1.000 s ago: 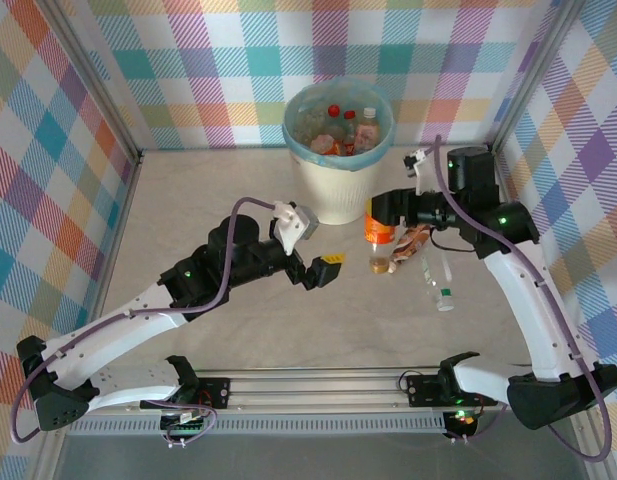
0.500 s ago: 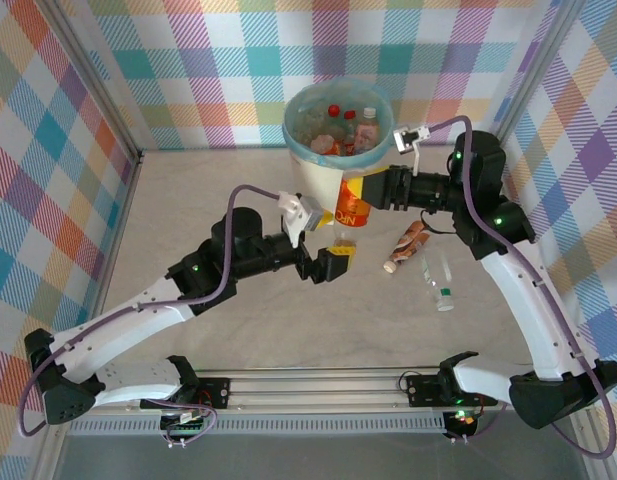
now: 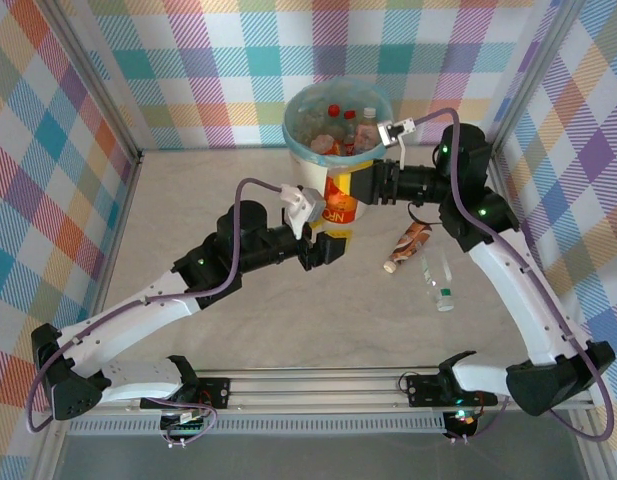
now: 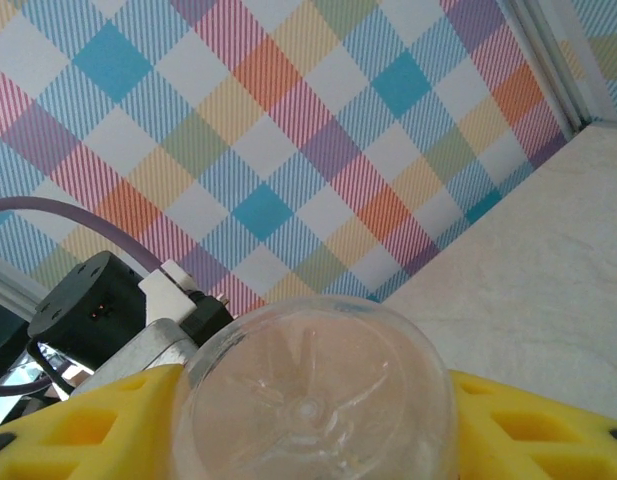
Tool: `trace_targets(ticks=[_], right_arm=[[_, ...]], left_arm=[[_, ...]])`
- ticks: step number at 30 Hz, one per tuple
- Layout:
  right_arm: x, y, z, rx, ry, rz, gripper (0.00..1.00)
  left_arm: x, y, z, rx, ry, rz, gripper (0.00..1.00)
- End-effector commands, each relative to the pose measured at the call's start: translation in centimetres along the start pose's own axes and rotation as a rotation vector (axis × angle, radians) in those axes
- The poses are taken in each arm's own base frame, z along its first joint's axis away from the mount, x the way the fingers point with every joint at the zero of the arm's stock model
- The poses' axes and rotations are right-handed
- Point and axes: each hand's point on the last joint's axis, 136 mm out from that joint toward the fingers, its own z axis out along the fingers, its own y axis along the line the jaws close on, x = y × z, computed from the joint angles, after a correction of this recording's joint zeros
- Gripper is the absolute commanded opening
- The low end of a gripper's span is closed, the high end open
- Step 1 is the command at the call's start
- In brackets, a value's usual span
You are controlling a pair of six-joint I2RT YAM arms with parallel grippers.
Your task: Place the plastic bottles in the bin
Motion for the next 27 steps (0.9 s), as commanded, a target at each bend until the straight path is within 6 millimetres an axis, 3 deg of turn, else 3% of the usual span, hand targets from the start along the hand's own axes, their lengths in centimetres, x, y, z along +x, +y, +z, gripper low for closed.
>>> trace_targets(ticks=[1,4,7,10,16,24,27], right_arm=[[-1.3,1.7,0.1,-0.058,-0.015,-0.048,0.50],[-1.2,1.3,0.0,-0.034,-0.013,-0.060,0.54],[-1.1,0.9,-0.2,0.011,-0.011,-0.077,0.73],[-0.9,0.0,-0.4,0.069,-0.014,-0.099,0.80],[0.8,-1.3,0.2,0.102,0.075,-0.097,0.75],[1.8,-0.8,0.6,0.048,0.129,-0.111,0.74],[1.6,-1.0,0.6,0.066,0.130,-0.119,0.63]], left_arm=[[-3.0,0.1,-0.6,-0.020,-0.074,0.068,0.40],[-2.9,0.4,-0.5,-0.030,-0.075,0.074,0.36],[-2.5,0.4,-0.6,-0.027,-0.061,0.084,0.35],[-1.8,0.3,-0.5,-0.023,-0.026,0.116,0.35],[-1.2,0.0,-0.8,-0.006,0.010,0.143,0.35],[-1.3,0.4,-1.0,-0.030,0.014,0.156,0.35],[-1.4,0.5,-1.1,-0.036,0.009,0.156,0.36]])
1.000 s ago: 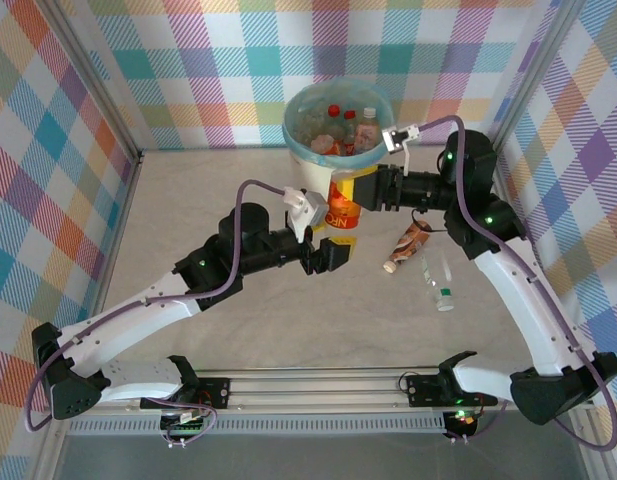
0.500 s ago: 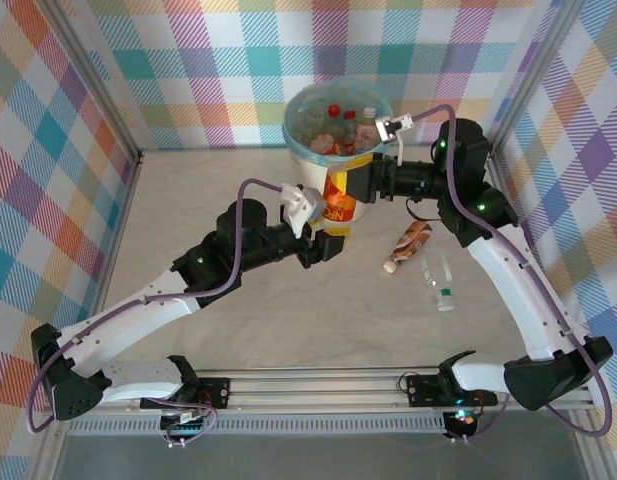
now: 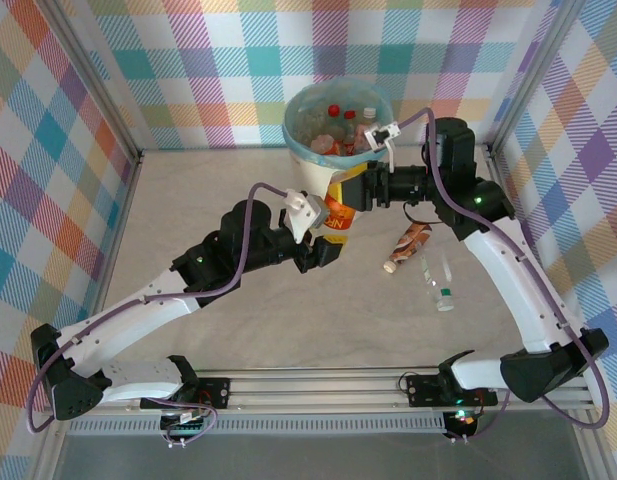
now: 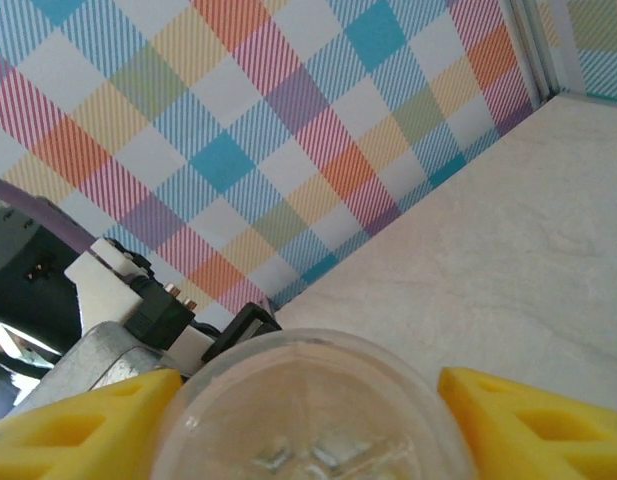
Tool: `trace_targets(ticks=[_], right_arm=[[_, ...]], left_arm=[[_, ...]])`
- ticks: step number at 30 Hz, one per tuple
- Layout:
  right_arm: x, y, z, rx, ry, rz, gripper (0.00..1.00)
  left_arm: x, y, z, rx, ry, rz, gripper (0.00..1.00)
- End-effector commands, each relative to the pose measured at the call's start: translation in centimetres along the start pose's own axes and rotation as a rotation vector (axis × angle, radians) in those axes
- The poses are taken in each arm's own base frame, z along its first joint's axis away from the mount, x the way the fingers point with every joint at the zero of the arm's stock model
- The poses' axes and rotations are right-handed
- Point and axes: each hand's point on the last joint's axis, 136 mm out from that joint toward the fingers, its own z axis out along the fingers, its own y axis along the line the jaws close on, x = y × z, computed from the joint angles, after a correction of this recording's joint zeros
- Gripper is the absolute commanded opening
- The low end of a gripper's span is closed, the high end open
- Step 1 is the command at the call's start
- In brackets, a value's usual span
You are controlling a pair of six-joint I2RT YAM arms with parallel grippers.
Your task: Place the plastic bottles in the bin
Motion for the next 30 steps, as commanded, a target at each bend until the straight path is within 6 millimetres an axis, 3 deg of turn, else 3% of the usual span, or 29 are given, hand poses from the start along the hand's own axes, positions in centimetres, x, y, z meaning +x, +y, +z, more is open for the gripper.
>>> trace_targets(ticks=[1,2,7,9,16,21,25,30], right_arm=[[-0.4,0.5,-0.1,0.003,0.012,-0.038,0.60],[-0.7,0.3,-0.1,0.020,0.007,-0.043,0.59],[-4.3,-1.7,-0.7,0.197,-0.070,-0.100,0.53],[-6.1,-3.3,-0.9,0.295,-0.101,-0.134,0.52],[-12.9,-9.2,-0.7,0.572,-0.213,-0.289,0.51],[-15.7,-14.6,0.7,0.723,-0.243,-0.375,0.51],[-15.9,-18.7,1.2,0.853,-0.180,-0.378,0.52],[-14.3,-21.6,1.2,0.942,-0.086,-0.384,0.53]], left_arm=[[-3.4,0.2,-1.3,-0.018,-0.093,0.040,0.39],[-3.5,0.3,-1.4,-0.028,-0.096,0.040,0.43],[-3.7,2.1,-2.8,-0.142,-0.122,0.038,0.92],[-4.0,2.9,-3.9,-0.199,-0.145,0.042,0.98],[-4.2,4.9,-8.4,-0.357,-0.176,0.044,1.00],[-3.8,5.5,-10.9,-0.411,-0.177,0.056,1.00],[-3.3,5.9,-12.3,-0.450,-0.171,0.058,1.00],[-2.8,6.3,-13.3,-0.482,-0.174,0.056,1.00]])
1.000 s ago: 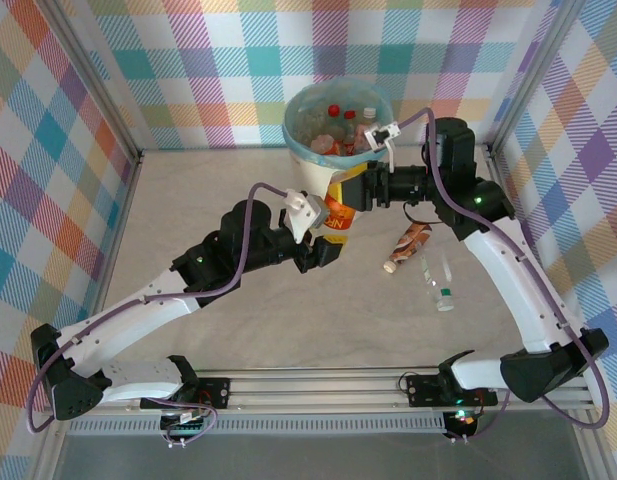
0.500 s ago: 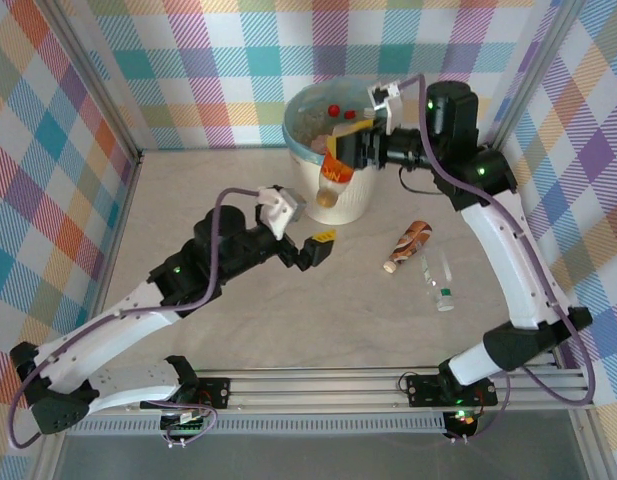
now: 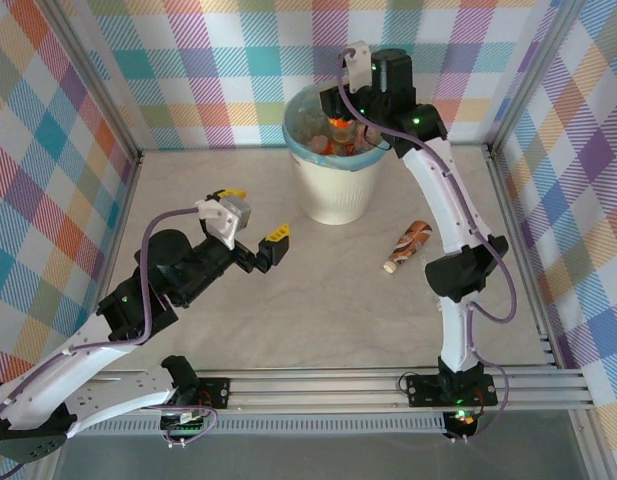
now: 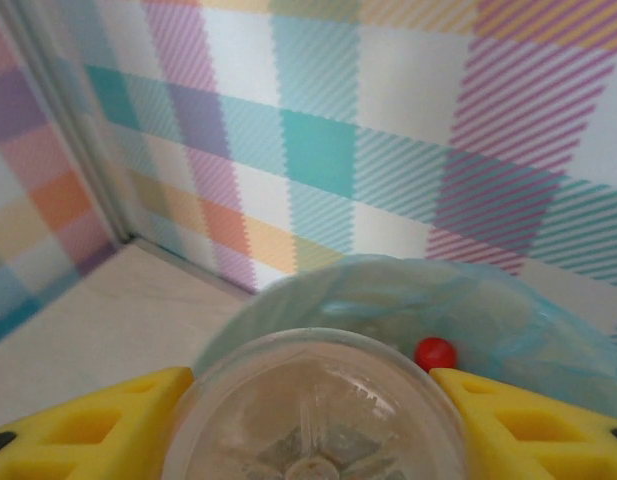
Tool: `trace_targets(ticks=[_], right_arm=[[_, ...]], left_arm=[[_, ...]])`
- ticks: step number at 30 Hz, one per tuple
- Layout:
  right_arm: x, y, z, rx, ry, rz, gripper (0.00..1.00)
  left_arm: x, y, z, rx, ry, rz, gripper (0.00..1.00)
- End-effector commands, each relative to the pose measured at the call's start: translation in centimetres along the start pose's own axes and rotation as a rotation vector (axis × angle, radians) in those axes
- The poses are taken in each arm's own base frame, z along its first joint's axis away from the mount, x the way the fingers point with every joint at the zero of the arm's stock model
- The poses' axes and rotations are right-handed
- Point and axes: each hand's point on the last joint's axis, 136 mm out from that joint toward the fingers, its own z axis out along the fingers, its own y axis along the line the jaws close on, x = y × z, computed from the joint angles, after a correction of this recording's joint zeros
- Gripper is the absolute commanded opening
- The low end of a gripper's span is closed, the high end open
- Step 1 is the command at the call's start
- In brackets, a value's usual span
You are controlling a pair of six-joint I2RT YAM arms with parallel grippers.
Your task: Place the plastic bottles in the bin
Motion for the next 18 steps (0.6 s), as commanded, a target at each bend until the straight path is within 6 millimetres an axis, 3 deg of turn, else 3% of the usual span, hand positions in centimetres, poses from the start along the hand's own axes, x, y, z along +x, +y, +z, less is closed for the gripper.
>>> trace_targets(ticks=[1,18], right_arm=[[0.0,-1.8,-1.3,0.097,0.030,-0.058,0.53],[9.5,-2.5,2.3,0.050,0.293,0.019,0.60]], left_arm=[[0.8,1.2,-0.4,-0.054,0.018,0.021,1.00],[1.7,0.9,0.2,-0.044,0.060,-0.016,1.00]])
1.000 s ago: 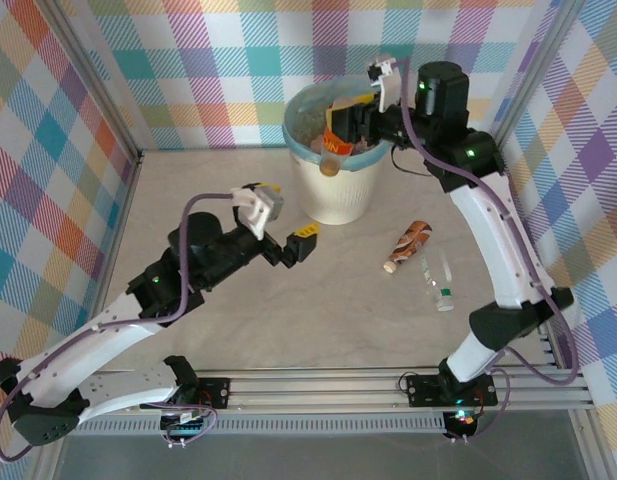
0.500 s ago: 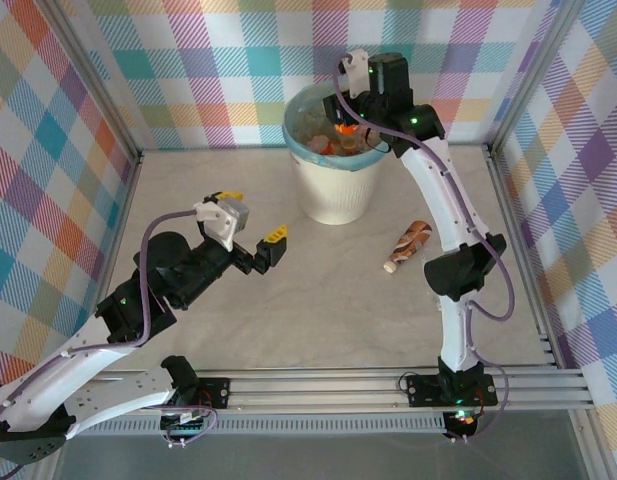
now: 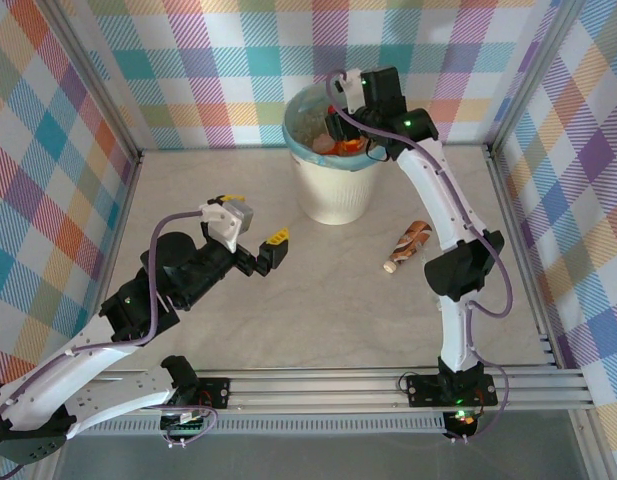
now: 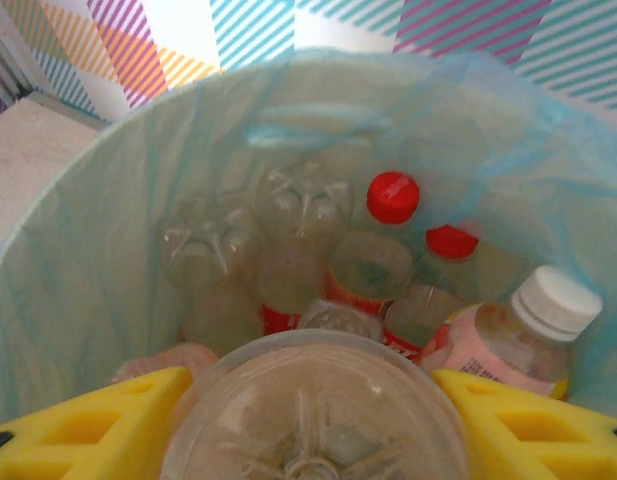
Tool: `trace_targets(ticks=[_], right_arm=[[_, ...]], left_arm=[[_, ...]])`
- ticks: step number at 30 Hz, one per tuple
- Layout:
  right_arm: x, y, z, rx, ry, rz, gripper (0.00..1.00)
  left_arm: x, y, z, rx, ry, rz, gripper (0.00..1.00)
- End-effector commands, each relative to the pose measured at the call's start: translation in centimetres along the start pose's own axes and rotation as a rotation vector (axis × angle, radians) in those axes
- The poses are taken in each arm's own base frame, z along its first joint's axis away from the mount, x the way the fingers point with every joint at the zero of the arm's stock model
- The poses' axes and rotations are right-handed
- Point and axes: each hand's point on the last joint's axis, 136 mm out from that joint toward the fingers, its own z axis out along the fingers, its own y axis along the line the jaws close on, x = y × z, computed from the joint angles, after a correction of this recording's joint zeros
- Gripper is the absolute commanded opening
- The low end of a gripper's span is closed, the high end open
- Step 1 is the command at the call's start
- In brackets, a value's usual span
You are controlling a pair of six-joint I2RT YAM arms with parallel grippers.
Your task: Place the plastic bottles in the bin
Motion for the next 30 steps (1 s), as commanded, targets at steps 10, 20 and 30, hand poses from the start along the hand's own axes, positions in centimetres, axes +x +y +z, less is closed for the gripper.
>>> trace_targets(ticks=[10,20,30], right_arm=[[5.2,-2.1,4.3,-0.049,0.137,0.124,0.65],[-1.4,-1.5,-1.4,-0.071,-0.040,0.134,0.88],[-3.1,-0.8,-2.5,-0.097,-0.097,0.125,0.71]], left_arm=[[0.9,1.4,-0.4,-0.069,0.024,-0.071,1.00],[1.2,1.5,0.1,-0.081,0.024,-0.057,1.00],[1.6,1.3,1.3,-0.080,0.040,-0.035,1.00]])
